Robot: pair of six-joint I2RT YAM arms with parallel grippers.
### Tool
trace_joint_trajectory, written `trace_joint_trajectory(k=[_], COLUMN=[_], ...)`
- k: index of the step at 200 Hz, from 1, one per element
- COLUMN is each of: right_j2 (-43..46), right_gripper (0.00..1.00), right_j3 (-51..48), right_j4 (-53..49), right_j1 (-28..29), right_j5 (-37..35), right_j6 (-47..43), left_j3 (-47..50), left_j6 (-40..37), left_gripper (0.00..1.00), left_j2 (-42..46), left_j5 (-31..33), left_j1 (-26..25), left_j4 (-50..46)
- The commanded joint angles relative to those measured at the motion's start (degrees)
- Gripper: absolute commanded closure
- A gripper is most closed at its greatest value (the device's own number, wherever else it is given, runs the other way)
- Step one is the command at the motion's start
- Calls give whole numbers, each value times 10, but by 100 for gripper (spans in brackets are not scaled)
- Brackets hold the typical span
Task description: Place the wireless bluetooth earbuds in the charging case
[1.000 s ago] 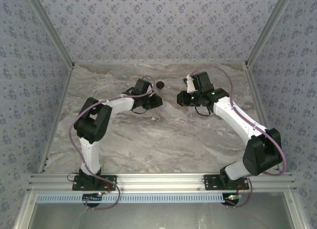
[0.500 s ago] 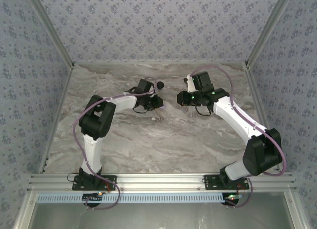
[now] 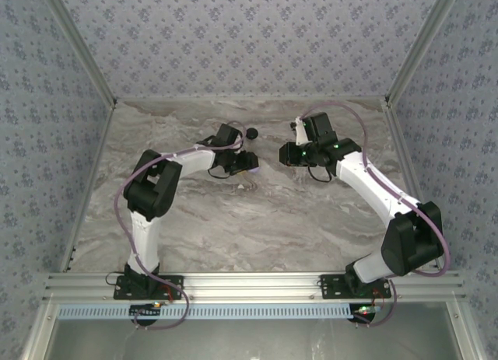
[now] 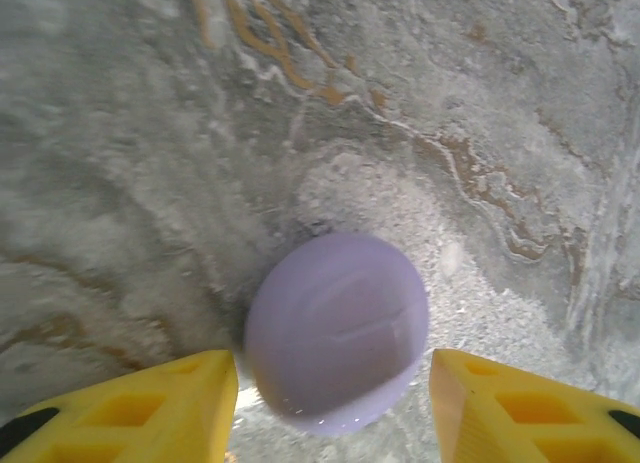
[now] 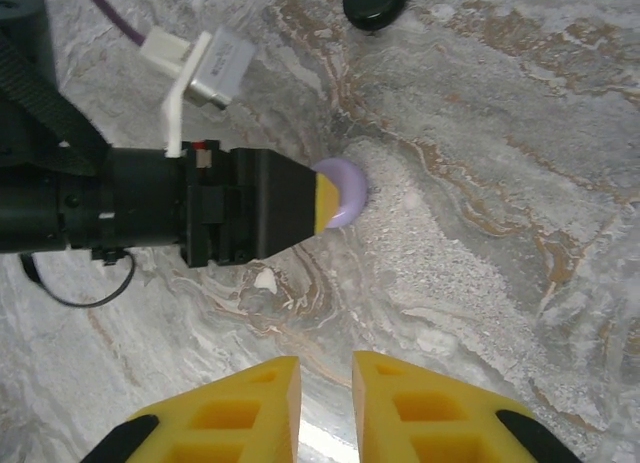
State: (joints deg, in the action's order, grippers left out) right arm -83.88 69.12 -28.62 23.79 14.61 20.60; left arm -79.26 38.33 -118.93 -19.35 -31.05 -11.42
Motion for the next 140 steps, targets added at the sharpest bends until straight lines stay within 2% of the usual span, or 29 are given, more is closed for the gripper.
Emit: trace_joint_trajectory(k=[1, 28, 74, 140], right_j2=[6, 17, 41, 90], right_gripper=[73, 71, 67, 58], right_j3=[-3, -3, -37, -103], right_j4=[-24, -33, -45, -32], right_j1=[-5, -8, -9, -18], right_j5=[-43, -83, -220, -368], right_j6=[-18, -35, -46, -81], left_j3=[0, 6, 35, 98], left_j6=[-34, -71, -114, -176], left_gripper=[45, 44, 43, 43], left_j2=[40, 87, 180, 275], left_j5=[55, 103, 182, 284], left_j1=[7, 7, 12, 28], left_j4=[-60, -101, -152, -188])
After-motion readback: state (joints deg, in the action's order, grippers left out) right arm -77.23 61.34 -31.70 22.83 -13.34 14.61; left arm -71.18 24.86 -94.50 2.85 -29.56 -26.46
